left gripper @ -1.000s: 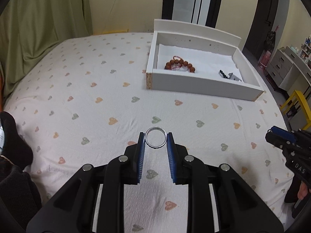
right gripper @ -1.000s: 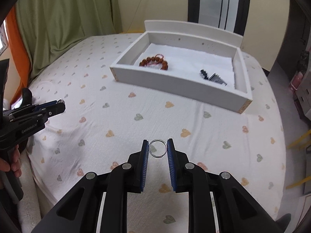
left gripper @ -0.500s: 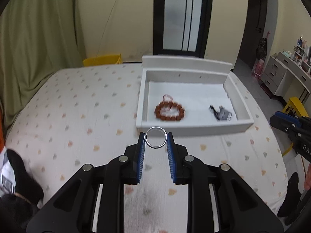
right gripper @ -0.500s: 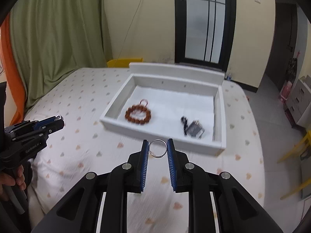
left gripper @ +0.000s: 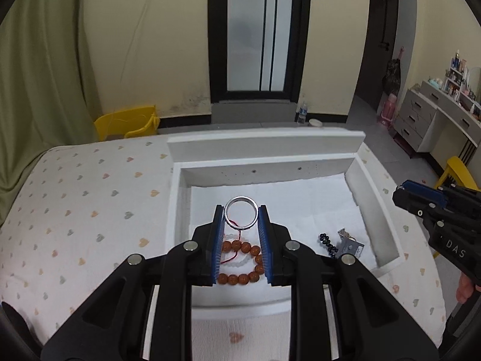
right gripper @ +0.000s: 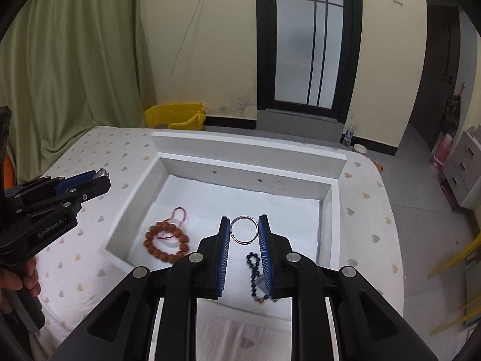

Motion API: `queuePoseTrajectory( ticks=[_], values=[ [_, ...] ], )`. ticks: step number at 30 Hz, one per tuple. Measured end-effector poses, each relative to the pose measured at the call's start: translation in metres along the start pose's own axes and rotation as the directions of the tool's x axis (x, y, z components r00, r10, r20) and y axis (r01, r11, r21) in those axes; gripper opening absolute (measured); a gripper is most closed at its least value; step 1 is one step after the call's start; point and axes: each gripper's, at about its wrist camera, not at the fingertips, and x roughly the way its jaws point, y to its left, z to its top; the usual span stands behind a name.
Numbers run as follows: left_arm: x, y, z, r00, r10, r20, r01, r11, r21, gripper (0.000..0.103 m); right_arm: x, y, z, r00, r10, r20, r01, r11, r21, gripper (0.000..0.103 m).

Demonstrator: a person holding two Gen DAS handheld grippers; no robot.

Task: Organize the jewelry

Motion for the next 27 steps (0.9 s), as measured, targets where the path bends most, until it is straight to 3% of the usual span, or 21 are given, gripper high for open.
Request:
queuePoseTrajectory(
  ticks=[6, 9, 11, 13, 22, 24, 26, 27],
  values=[
    [0.056, -0.004, -0.016, 0.996, -0.015, -0.092, 0.012, 1.000, -0.025, 0.021, 0.046, -0.020, -0.025, 0.998, -0.004, -0.069, 0.004, 1.000, 0.007, 0.022],
    [0.070, -0.006, -0.025, 0.992, 0.014, -0.124, -0.018, 0.999, -0.027, 0.025, 0.057, -0.028, -0.037, 0.996, -0.017, -0.083, 0.020, 0.999, 0.028, 0.023],
    [0.074, -0.005, -0.030, 0.991, 0.024, -0.131, -0.028, 0.999, -0.030, 0.047, 0.060, -0.031, -0.043, 0.996, -0.017, -0.090, 0.021, 0.999, 0.044, 0.027],
    [0.077, -0.003, -0.034, 0.990, 0.024, -0.141, -0.030, 0.999, -0.042, 0.062, 0.061, -0.032, -0.048, 0.996, -0.038, -0.085, 0.041, 0.998, 0.038, 0.044],
    [0.064, -0.001, -0.036, 0.989, 0.018, -0.148, -0.028, 0.998, -0.064, 0.081, 0.047, -0.030, -0.052, 0.996, -0.050, -0.075, 0.054, 0.997, 0.051, 0.046],
    [0.053, -0.001, -0.035, 0.989, 0.027, -0.145, -0.037, 0.997, -0.070, 0.083, 0.038, -0.024, -0.051, 0.996, -0.059, -0.068, 0.062, 0.997, 0.045, 0.051],
    [0.038, 0.001, -0.035, 0.991, 0.023, -0.130, -0.034, 0.996, -0.087, 0.084, 0.025, -0.018, -0.051, 0.994, -0.093, -0.049, 0.095, 0.994, 0.048, 0.072],
    [0.030, 0.003, -0.036, 0.992, 0.028, -0.126, -0.040, 0.995, -0.096, 0.084, 0.016, -0.015, -0.051, 0.994, -0.101, -0.034, 0.103, 0.993, 0.058, 0.075]
  ],
)
